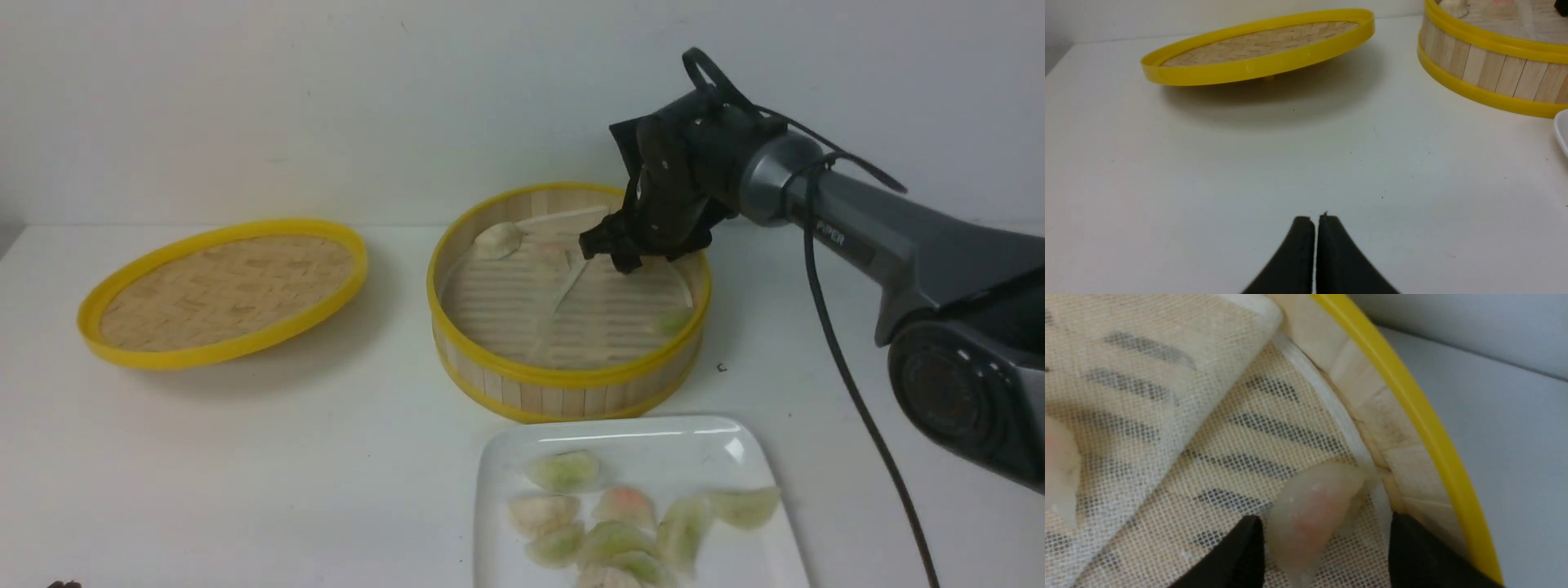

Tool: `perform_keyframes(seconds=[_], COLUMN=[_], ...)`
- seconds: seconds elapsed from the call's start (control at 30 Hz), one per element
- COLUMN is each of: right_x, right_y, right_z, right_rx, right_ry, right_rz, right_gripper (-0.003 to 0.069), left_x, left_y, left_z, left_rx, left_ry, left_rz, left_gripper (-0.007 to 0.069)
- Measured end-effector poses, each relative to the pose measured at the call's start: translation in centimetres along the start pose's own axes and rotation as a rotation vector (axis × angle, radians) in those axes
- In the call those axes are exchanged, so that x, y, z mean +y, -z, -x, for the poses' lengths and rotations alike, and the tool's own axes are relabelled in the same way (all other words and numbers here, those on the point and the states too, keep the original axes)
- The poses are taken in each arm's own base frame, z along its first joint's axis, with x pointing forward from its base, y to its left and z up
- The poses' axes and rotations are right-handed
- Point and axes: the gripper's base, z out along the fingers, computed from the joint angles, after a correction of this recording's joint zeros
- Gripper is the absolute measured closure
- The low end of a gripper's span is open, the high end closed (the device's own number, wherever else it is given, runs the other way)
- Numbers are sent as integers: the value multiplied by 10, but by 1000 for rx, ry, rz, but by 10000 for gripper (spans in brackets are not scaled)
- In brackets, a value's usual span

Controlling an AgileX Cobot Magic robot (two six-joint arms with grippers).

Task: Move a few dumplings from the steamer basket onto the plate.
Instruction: Use the right arm to grab a dumpling from inside the steamer, then use the right arm to put the dumpling into the plate

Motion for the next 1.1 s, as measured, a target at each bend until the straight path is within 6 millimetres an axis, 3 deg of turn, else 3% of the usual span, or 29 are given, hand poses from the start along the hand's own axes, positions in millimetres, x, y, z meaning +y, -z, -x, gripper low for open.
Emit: perform_keyframes(seconds=[0.2,0.33,0.43,0.57,0.67,0.7,0.73,0.77,0.87,0.9,0.97,1.1], right_x=[0,3,2,1,0,0,1,2,14,17,43,81], right_y=[0,2,13,44,95,94,113,135,171,170,181,170], right_z=[0,0,2,12,19,18,18,11,-18,-27,-68,-140], right_rx=[-4,14,74,65,16,23,10,13,62,90,190,400], right_ry=[13,34,49,82,77,79,70,69,112,123,204,325], right_rz=[0,35,41,70,160,159,197,242,307,313,359,396], right_gripper=[299,522,538,536,536,536,536,536,536,536,536,536], left_x=[0,0,0,0,0,0,0,0,0,0,0,0], left_y=[0,0,0,0,0,0,0,0,0,0,0,0], left_z=[0,0,0,0,0,0,0,0,0,0,0,0], left_rx=[0,0,0,0,0,0,0,0,0,0,0,0], left_ry=[0,-1,-1,-1,-1,-1,-1,-1,-1,-1,-1,-1], left_rz=[0,0,0,0,0,0,0,0,0,0,0,0], left_gripper=[631,631,631,631,631,631,631,631,631,631,631,631])
